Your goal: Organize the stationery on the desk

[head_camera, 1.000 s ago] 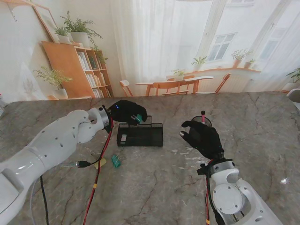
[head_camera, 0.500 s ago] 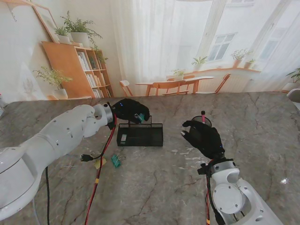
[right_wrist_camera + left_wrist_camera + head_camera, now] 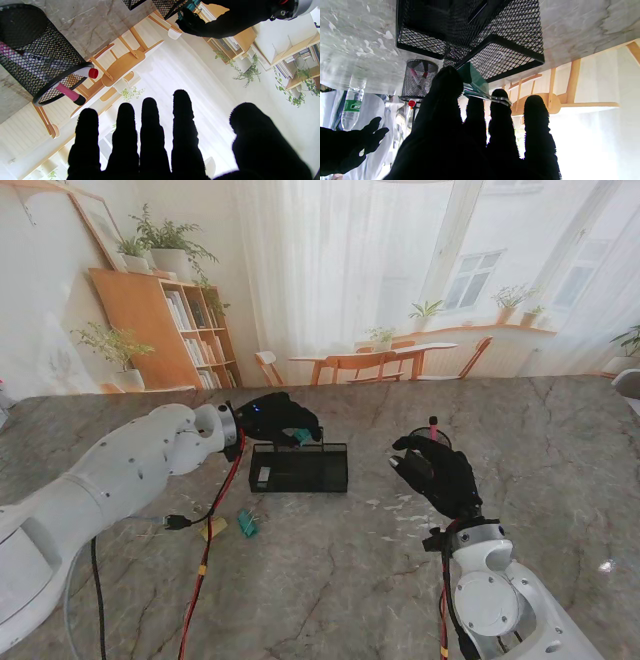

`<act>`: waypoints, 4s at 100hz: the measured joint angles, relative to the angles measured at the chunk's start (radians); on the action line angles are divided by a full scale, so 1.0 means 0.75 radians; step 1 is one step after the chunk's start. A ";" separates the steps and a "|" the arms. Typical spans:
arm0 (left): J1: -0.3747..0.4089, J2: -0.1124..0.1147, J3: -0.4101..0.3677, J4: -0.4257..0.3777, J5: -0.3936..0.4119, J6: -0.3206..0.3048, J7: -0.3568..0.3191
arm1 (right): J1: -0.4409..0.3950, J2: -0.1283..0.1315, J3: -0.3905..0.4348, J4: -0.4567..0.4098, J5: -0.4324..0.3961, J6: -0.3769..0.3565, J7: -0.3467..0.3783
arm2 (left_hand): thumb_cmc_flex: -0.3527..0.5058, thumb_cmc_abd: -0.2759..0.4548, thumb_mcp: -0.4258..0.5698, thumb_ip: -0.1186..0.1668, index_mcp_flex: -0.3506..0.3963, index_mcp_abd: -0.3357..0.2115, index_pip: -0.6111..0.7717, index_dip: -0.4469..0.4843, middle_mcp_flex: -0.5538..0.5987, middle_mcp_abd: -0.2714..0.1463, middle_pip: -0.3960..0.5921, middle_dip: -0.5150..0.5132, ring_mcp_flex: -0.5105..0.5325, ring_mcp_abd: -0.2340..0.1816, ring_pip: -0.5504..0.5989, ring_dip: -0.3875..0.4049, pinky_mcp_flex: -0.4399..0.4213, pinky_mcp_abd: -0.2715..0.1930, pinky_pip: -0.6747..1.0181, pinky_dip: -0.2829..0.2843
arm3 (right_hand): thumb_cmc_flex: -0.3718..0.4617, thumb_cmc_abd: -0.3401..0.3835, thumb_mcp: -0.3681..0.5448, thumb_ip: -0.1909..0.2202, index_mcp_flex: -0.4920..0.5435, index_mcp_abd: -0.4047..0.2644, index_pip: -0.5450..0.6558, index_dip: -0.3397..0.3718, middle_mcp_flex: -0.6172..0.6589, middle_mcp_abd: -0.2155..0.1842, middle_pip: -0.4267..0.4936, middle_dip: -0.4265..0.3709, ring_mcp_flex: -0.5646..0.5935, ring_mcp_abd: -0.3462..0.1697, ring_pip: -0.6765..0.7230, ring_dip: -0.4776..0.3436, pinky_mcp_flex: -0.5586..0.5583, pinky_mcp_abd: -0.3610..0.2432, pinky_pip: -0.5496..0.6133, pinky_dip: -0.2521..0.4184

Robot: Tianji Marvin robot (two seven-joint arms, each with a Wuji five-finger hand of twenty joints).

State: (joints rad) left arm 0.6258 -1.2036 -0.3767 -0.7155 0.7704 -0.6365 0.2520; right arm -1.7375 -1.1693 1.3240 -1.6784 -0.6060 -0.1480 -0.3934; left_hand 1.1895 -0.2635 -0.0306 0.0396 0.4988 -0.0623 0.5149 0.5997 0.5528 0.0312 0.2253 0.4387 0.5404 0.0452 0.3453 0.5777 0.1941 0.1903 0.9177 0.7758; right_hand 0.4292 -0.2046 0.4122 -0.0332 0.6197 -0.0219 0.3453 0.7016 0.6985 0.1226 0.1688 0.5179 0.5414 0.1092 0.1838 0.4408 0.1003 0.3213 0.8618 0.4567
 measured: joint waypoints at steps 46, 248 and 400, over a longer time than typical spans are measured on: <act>0.073 0.076 -0.154 -0.181 0.042 0.039 -0.168 | -0.001 -0.001 0.003 0.000 0.004 -0.001 0.000 | -0.328 0.087 0.011 0.003 -0.276 0.098 -0.589 -0.229 -0.305 0.022 -0.220 -0.155 -0.319 0.115 -0.260 -0.267 -0.307 0.148 -0.307 -0.221 | 0.011 0.015 -0.002 0.000 0.015 0.000 0.001 0.000 0.011 0.001 0.000 0.000 0.000 0.000 0.000 0.000 -0.001 0.000 0.000 0.000; 1.252 0.298 -1.034 -1.199 0.680 0.295 -0.597 | 0.040 -0.011 -0.043 0.043 0.112 -0.030 0.022 | -0.495 0.226 0.002 0.004 -0.324 0.173 -0.555 -0.068 -0.227 0.151 -0.164 -0.043 -0.241 0.247 -0.149 -0.201 -0.200 0.130 -0.212 -0.148 | 0.012 0.018 -0.016 0.000 0.015 0.000 0.001 0.000 0.011 0.001 0.000 0.000 0.000 0.000 0.000 0.000 -0.002 -0.006 0.000 0.000; 1.077 0.298 -0.883 -1.014 0.567 0.265 -0.442 | 0.027 -0.019 -0.022 0.047 0.105 -0.026 -0.016 | 0.031 -0.119 0.033 0.000 0.135 0.005 0.365 -0.090 0.413 -0.053 -0.097 0.582 0.660 0.140 0.185 0.295 0.741 -0.083 0.269 -0.132 | 0.029 0.052 -0.047 0.000 0.015 0.000 0.009 0.000 0.013 0.008 0.000 0.000 0.000 0.000 0.000 0.000 -0.002 -0.006 0.000 0.000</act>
State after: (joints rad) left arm 1.4333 -0.9798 -1.0392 -1.4757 1.1960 -0.4375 -0.0793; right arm -1.7172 -1.1833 1.3072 -1.6433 -0.5273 -0.1678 -0.4057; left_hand 1.2127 -0.3526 -0.0058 0.0396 0.6001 -0.0589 0.7889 0.5325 0.8623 -0.0085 0.1527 0.8753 1.0351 0.1504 0.4841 0.7990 0.7502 0.1277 1.1191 0.6768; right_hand 0.4510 -0.1657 0.3769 -0.0332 0.6312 -0.0219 0.3524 0.7017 0.7081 0.1285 0.1691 0.5179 0.5414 0.1093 0.1839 0.4412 0.0990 0.3169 0.8618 0.4566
